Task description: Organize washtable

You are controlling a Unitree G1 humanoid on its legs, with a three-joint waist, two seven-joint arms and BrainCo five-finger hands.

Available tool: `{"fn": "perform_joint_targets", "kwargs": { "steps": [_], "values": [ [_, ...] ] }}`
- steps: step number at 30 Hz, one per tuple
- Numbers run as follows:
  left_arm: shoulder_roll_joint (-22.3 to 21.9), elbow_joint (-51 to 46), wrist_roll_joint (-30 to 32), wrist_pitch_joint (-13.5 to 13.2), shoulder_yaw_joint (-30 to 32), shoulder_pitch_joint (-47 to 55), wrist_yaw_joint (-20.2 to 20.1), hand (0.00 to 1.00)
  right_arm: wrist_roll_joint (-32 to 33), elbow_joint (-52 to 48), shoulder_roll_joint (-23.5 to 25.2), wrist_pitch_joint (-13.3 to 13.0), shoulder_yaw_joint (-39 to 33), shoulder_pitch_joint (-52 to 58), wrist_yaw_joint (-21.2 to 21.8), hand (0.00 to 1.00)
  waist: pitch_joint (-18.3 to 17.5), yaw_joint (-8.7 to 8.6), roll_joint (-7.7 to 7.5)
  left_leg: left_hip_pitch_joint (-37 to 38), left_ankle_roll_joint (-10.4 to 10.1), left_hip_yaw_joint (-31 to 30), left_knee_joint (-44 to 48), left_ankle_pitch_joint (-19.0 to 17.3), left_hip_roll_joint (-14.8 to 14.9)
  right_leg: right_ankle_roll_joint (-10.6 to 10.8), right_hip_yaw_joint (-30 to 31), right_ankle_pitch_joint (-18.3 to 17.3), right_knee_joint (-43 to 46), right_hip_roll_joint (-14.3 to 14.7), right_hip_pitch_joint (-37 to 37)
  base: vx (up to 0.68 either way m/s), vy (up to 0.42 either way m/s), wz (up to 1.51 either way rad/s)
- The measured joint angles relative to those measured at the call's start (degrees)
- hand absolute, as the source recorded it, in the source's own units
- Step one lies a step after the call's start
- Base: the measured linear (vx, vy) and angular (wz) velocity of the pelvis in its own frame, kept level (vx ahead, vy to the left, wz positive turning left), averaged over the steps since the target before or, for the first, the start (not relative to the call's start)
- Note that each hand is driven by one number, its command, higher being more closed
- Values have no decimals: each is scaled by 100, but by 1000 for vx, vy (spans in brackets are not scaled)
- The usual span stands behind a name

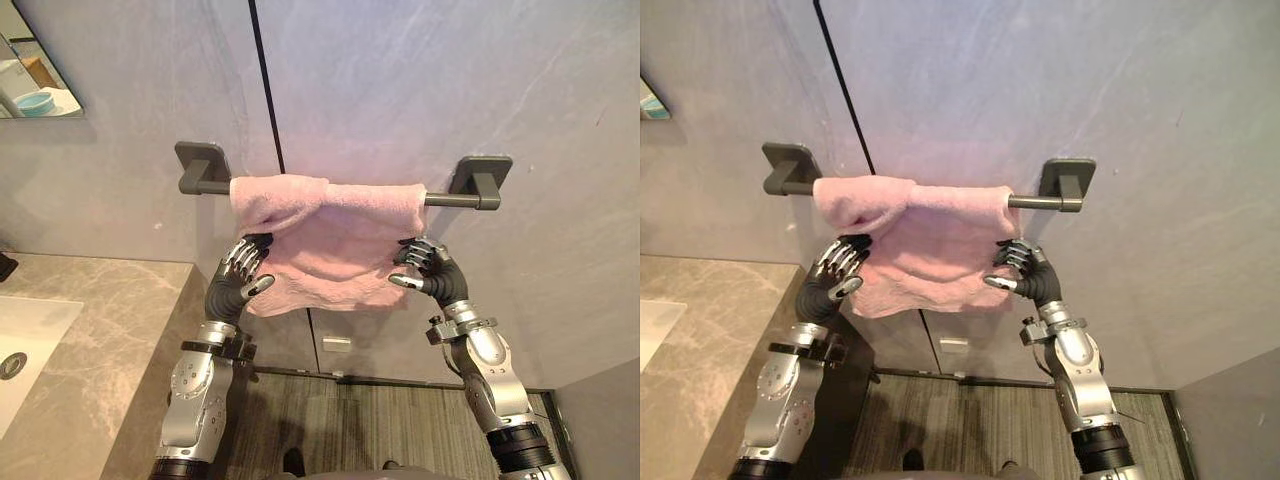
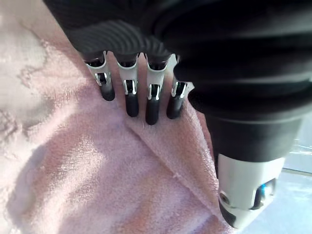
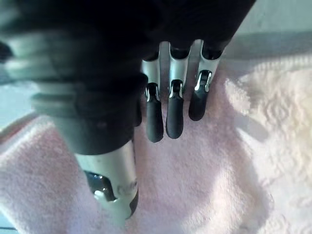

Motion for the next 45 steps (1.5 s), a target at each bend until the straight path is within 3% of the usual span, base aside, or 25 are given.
{"fn": "perform_joint_targets", "kwargs": {
  "steps": [16, 33, 39, 45],
  "values": [
    [-162, 611, 39, 2, 667, -32, 268, 0, 96, 226, 113, -134, -909, 8, -250, 0, -2, -27, -3, -35, 6, 27, -1, 32, 1, 0, 30, 147, -180, 22, 22, -2, 1, -1],
    [-199, 411, 75, -20, 1187, 431, 4, 0, -266, 156, 108, -154, -2149, 869, -234, 0, 11, -30, -25, 3, 4, 1, -1, 27, -1, 5, 1, 156, -214, 21, 98, 0, 0, 0],
    [-210, 432, 508, -17, 1165, 932, -129, 0, -542, 151, 127, -154, -2280, 1469, -113, 0, 29, -39, -60, -26, 3, -3, -1, 23, 1, 11, -6, 150, -230, 19, 81, 0, 0, 0],
    [-253, 1214, 1012, 3, 1056, 1227, -230, 0, -825, 388, 252, -171, -2159, 2070, 65, 0, 47, -44, -87, -26, 3, 4, -1, 16, 0, 19, -1, 135, -210, 20, 72, 0, 0, 0]
  ]
}}
